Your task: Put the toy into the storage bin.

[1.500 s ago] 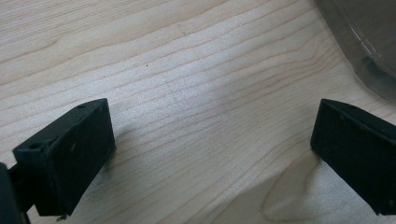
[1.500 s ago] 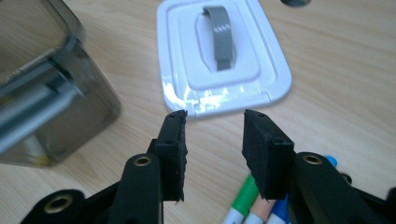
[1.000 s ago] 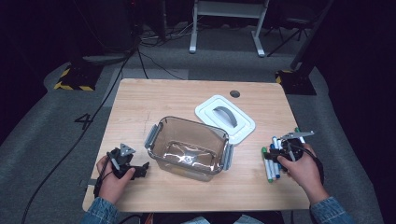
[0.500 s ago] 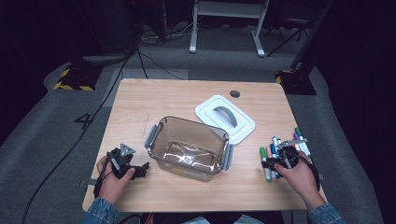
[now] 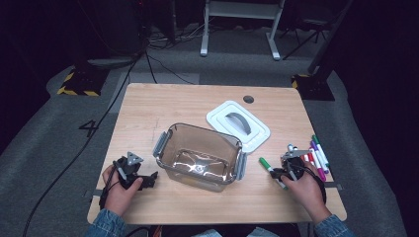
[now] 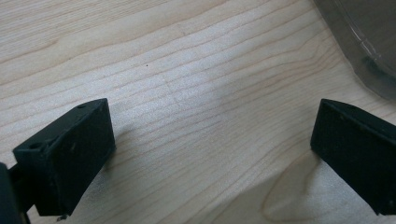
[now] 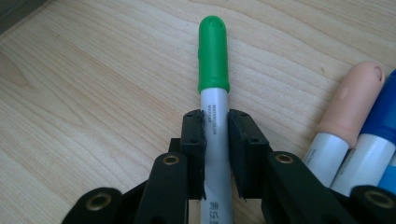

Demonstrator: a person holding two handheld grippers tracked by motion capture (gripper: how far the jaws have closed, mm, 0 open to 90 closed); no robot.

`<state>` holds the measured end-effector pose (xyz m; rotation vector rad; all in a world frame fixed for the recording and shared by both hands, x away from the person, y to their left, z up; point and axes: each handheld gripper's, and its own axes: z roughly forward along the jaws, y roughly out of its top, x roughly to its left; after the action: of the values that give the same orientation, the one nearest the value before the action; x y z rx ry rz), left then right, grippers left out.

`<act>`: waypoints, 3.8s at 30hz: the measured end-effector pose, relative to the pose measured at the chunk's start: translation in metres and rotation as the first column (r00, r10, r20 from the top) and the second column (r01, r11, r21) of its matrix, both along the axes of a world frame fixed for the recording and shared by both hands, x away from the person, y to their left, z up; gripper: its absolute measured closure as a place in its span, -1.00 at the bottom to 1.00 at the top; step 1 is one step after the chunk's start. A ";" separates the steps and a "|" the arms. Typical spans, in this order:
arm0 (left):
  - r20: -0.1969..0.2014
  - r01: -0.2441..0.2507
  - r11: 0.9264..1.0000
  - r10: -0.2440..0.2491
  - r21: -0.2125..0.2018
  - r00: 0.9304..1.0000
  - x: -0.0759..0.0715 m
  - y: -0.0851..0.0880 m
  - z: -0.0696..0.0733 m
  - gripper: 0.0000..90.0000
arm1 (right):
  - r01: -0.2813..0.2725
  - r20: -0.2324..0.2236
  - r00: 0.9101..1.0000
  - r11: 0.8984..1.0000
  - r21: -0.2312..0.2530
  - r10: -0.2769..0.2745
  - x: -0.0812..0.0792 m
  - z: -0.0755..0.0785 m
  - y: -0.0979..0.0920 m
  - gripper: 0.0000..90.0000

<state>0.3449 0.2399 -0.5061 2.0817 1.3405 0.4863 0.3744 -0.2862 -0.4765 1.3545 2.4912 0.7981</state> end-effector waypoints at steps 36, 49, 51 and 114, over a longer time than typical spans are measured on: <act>0.003 -0.006 1.000 0.006 0.001 1.000 -0.001 -0.001 0.000 -1.00 | -0.180 0.190 0.967 0.982 0.054 0.167 0.012 0.127 0.045 0.71; -0.001 0.000 1.000 0.000 0.002 1.000 0.000 0.000 0.000 -1.00 | -0.267 0.217 0.946 0.960 0.088 0.243 0.011 0.152 0.079 0.71; -0.003 0.001 1.000 -0.001 0.000 1.000 0.000 0.000 0.000 -1.00 | -0.280 0.217 0.942 0.955 0.092 0.256 0.010 0.154 0.085 0.71; -0.001 0.005 1.000 -0.005 -0.002 1.000 0.002 -0.001 0.000 -1.00 | -0.574 -0.055 0.817 0.819 -0.001 0.573 0.015 0.079 0.239 0.71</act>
<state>0.3465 0.2391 -0.5061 2.0833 1.3351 0.4821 0.3897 -0.0470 -0.3972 0.5960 2.9798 0.8425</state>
